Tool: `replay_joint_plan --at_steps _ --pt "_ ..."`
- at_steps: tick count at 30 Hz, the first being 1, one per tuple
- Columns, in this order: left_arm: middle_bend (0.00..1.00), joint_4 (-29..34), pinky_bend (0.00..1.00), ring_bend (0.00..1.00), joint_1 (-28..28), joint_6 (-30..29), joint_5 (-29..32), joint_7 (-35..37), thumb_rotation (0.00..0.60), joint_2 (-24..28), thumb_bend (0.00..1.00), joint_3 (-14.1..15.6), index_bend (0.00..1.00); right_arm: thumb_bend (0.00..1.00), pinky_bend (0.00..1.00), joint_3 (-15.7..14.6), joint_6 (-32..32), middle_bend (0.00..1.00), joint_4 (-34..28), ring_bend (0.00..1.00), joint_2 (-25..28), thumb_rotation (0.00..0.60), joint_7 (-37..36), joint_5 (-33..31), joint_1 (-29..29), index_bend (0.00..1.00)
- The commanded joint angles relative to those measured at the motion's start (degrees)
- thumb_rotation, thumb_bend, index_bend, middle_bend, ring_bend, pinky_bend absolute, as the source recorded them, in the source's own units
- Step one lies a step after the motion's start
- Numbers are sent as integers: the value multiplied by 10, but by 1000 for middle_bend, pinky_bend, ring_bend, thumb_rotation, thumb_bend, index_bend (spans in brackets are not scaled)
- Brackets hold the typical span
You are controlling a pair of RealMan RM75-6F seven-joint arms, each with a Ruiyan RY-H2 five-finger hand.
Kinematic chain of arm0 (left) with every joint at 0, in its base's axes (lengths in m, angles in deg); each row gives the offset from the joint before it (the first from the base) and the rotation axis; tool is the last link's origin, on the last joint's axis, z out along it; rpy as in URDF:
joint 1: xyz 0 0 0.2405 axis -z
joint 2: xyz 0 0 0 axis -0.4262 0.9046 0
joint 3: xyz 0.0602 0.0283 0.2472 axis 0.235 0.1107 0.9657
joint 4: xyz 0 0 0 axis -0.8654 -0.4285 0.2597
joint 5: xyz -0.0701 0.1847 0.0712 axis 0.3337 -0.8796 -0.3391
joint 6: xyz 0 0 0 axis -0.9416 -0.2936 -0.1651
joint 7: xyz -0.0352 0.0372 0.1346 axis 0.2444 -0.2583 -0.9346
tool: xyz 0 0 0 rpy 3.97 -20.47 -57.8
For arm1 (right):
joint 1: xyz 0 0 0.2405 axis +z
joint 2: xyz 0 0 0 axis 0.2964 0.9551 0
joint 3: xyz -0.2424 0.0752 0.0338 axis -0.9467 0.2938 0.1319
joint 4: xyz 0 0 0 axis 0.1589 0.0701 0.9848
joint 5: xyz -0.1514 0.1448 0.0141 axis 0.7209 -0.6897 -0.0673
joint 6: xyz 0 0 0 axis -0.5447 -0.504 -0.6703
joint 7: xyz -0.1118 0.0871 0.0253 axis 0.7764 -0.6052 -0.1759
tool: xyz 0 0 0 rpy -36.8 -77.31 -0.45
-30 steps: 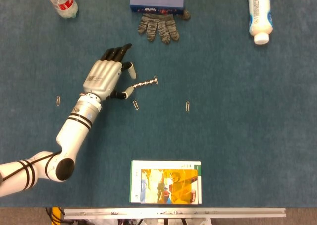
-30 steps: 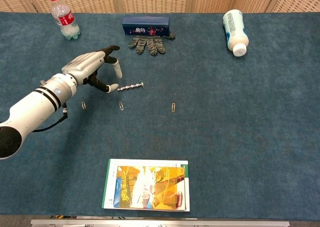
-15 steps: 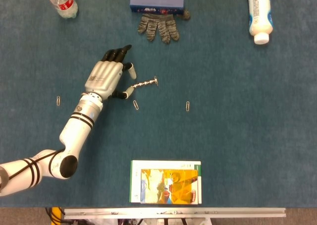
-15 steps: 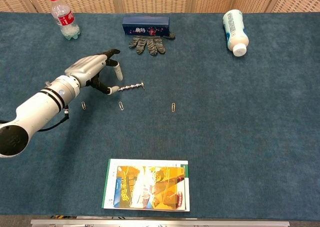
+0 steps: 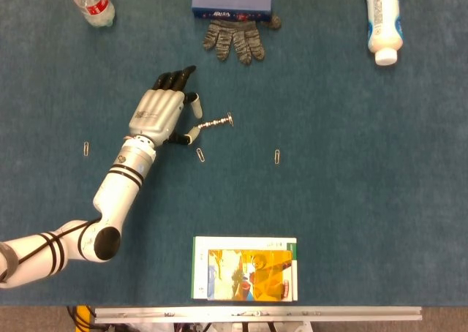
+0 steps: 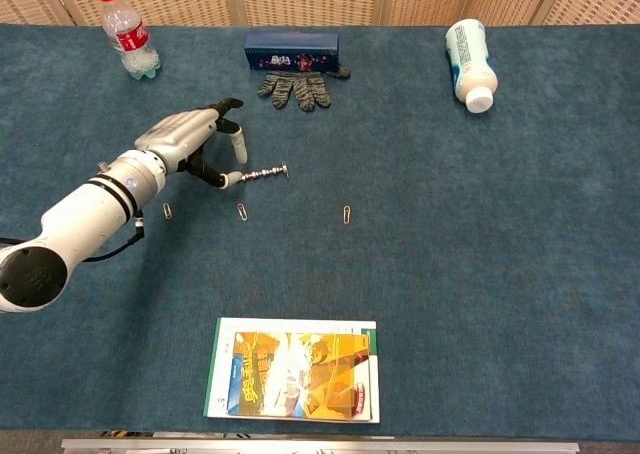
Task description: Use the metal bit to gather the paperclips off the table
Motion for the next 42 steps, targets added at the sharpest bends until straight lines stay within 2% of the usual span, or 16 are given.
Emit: replay_joint_plan --at_steps 1,10,18,23,32,42 --pt "0 6 0 0 0 -4 8 -10 600 -1 295 -2 481 0 666 0 0 531 1 435 -1 600 -1 1 0 449" --pt "0 21 0 0 0 -22 36 -47 600 -10 295 -9 504 0 665 -1 1 531 5 435 -3 600 -6 1 1 449" --pt "0 21 0 0 4 -19 56 -64 600 -19 295 -11 482 0 666 -3 2 531 9 435 -5 600 -9 0 -1 449" --pt "0 23 0 0 4 -22 69 -74 600 -24 256 -14 467 0 666 -4 4 531 11 435 -7 600 -11 1 -1 449" --pt "0 28 0 0 5 -47 100 -104 600 -38 251 -23 474 0 666 -5 5 531 16 435 -11 600 -16 2 0 449" --pt "0 26 0 0 9 -49 117 -119 600 -49 251 -28 483 0 666 -6 6 531 22 435 -14 600 -22 2 -1 449"
